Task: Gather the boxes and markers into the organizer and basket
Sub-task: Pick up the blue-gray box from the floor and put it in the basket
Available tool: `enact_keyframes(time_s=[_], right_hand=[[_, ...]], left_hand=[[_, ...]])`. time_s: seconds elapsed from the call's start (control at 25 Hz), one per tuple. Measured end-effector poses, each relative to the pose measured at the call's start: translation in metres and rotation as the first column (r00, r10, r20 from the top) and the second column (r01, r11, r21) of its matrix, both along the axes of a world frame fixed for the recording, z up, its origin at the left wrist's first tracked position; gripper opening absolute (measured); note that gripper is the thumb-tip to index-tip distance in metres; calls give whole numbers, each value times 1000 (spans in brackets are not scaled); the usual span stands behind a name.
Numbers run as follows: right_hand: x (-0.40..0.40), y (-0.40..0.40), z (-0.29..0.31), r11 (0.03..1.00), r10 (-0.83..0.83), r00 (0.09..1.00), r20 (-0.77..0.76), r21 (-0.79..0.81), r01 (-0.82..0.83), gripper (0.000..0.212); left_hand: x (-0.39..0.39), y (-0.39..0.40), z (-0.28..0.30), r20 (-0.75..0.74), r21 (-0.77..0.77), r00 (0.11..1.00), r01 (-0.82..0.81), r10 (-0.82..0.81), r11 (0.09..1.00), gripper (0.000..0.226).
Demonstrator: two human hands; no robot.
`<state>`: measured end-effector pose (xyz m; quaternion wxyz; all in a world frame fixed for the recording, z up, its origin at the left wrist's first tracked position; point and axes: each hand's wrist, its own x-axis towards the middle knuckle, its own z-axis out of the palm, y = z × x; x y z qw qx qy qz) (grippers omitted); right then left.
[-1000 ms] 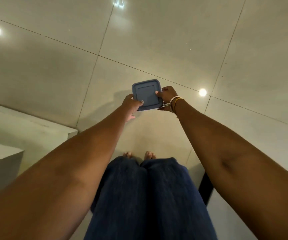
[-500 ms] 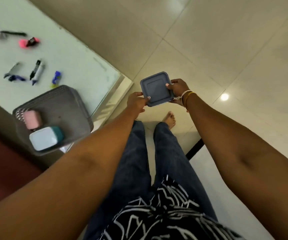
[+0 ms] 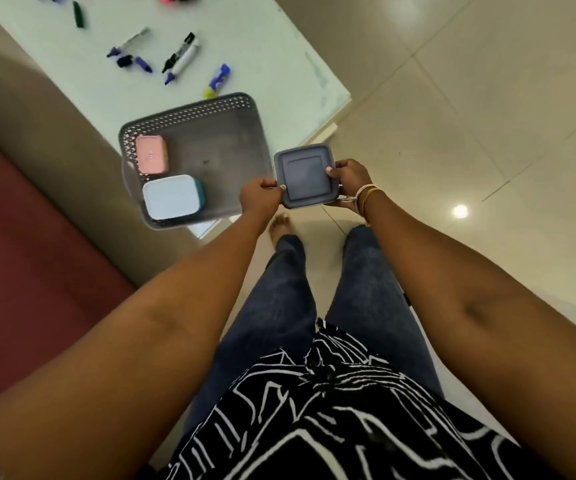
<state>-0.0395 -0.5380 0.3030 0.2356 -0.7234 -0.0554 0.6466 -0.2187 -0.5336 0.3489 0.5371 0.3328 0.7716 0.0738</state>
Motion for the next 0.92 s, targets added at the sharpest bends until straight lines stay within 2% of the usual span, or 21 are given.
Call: enact_keyframes(time_s=[0.08,0.2,0.32,0.4,0.48,0.68,0.76,0.92], right_hand=[[-38,8,7,998,55,998,24,31,-56,11],[-92,28,13,980,164,978,125,94,-176,11],[-127,59,5,916,340,888,311,104,-387,25],[-147,82,-3,892,391,845,364,75,-446,29],[-168,101,-13,872,423,804,418,53,-486,24],[-212,131,-40,832,500,750,433,0,-554,19],[-225,140,-43,805,537,725,430,-6,-593,20],[-238,149,-25,658,731,617,291,-61,-751,21]], left_hand=[[-42,6,2,-13,39,1000,-24,24,999,6],[-96,24,0,-54,67,991,-123,126,990,17],[-132,51,-10,-82,58,981,-170,174,984,24],[-150,72,-23,-88,47,980,-178,181,983,26],[-165,93,-37,-101,33,980,-167,169,985,30],[-195,127,-60,-75,-71,978,-201,196,977,34],[-207,131,-60,-32,-149,989,-147,144,978,37],[-216,130,-47,93,-285,995,-10,38,959,48]])
